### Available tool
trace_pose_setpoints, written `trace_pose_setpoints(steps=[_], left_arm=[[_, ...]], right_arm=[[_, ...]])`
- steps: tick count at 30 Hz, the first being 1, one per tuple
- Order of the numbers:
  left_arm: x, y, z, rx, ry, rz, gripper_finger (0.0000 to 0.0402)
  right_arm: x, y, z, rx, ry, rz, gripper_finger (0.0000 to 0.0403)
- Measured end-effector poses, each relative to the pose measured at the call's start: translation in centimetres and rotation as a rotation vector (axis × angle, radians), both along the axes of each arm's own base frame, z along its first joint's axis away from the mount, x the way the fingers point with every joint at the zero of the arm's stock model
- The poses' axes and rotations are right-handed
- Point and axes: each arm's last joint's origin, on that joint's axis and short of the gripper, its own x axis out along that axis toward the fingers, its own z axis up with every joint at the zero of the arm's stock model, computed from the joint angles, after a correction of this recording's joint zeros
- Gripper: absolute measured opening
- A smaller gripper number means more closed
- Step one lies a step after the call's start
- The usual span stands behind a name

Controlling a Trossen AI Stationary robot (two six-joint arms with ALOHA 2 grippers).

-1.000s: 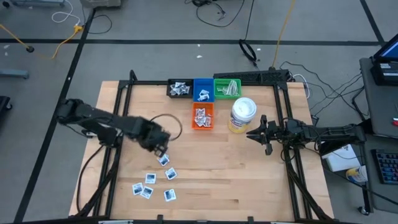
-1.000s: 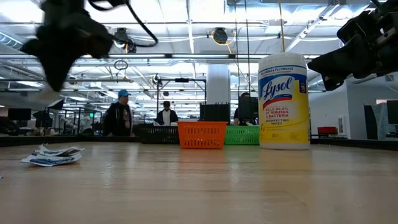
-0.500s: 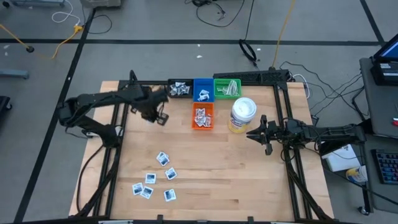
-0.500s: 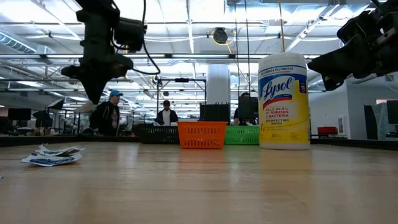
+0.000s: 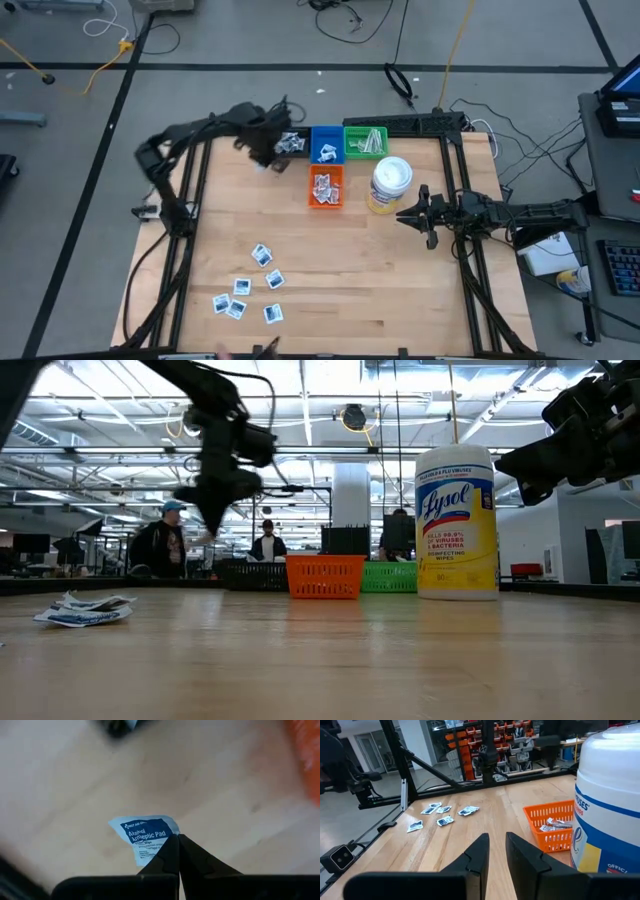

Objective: Pick & Place First Aid Supplies
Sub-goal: Put the blue alcohol pad into the blue bin

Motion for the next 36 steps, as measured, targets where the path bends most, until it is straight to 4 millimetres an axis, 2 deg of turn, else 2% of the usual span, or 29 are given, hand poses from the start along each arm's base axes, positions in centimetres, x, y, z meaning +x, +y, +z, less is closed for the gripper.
trace_pose_setpoints(steps=[5, 9, 12, 18, 22, 26, 33, 36], left_arm=[[4.5, 3.7, 0.9, 0.037, -0.047, -0.073, 0.0], [7.3, 5.7, 1.8, 0.071, -0.1, -0.108, 0.0], [9.2, 6.7, 2.3, 0.104, -0.15, -0.136, 0.0], [12.3, 7.5, 3.3, 0.181, -0.3, -0.211, 0.0], [13.6, 7.4, 3.4, 0.212, -0.411, -0.236, 0.0], [14.3, 7.0, 2.3, 0.212, -0.431, -0.25, 0.0], [14.4, 6.9, -0.4, 0.184, -0.427, -0.248, 0.0], [14.4, 6.9, -0.7, 0.179, -0.426, -0.218, 0.0004]], right_arm=[[0.0, 0.0, 0.0, 0.0, 0.0, 0.0, 0.0059], [0.0, 0.0, 0.0, 0.0, 0.001, 0.0, 0.0059], [0.0, 0.0, 0.0, 0.0, 0.0, 0.0, 0.0059], [0.0, 0.0, 0.0, 0.0, 0.0, 0.0, 0.0059], [0.0, 0.0, 0.0, 0.0, 0.0, 0.0, 0.0059], [0.0, 0.0, 0.0, 0.0, 0.0, 0.0, 0.0059], [0.0, 0.0, 0.0, 0.0, 0.0, 0.0, 0.0059], [0.0, 0.0, 0.0, 0.0, 0.0, 0.0, 0.0059]])
